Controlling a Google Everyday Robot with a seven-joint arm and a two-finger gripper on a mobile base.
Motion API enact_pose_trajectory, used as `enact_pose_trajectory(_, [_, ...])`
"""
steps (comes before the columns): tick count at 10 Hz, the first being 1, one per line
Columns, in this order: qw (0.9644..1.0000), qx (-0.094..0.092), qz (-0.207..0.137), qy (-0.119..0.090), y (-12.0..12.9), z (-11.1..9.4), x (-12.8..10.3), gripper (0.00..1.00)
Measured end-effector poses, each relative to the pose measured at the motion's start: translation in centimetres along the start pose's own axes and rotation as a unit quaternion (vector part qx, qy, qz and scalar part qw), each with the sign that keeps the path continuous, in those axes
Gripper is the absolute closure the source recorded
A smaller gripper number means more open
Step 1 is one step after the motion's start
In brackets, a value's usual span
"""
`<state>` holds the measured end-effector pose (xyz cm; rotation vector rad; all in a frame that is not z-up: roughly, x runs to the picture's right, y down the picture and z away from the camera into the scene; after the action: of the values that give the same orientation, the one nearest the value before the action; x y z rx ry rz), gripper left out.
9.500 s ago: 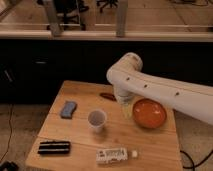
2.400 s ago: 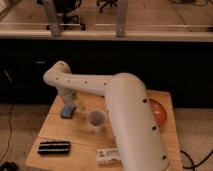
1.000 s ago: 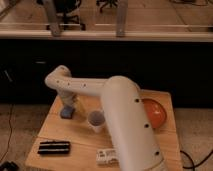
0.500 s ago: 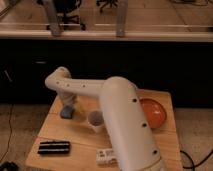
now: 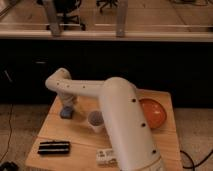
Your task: Wipe the white sponge on the table
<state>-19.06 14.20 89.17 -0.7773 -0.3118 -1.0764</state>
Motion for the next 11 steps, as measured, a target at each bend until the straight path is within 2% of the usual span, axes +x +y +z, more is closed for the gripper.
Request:
enact_pose_trajectory(3, [1.0,0.0,0.001,0.0,0.1,0.2,-0.1,0.6])
enact_pose_trajectory(5, [1.0,0.001,0.0,-0.001,-0.1,0.1,-0.2,0.64])
enact_pose_trajectory(6, [1.0,0.0,0.0,-0.001,0.0,0.1,-0.3,0.7])
enact_pose_trajectory(8, [1.0,-0.003,0.0,0.0,0.2,0.2,-0.1,0.92])
enact_pose_trajectory(9, [1.0,-0.003,0.0,0.0,0.2,0.2,-0.1,0.97])
enact_pose_trajectory(11, [1.0,0.0,0.0,-0.002,1.2,0.2,0.0,0.99])
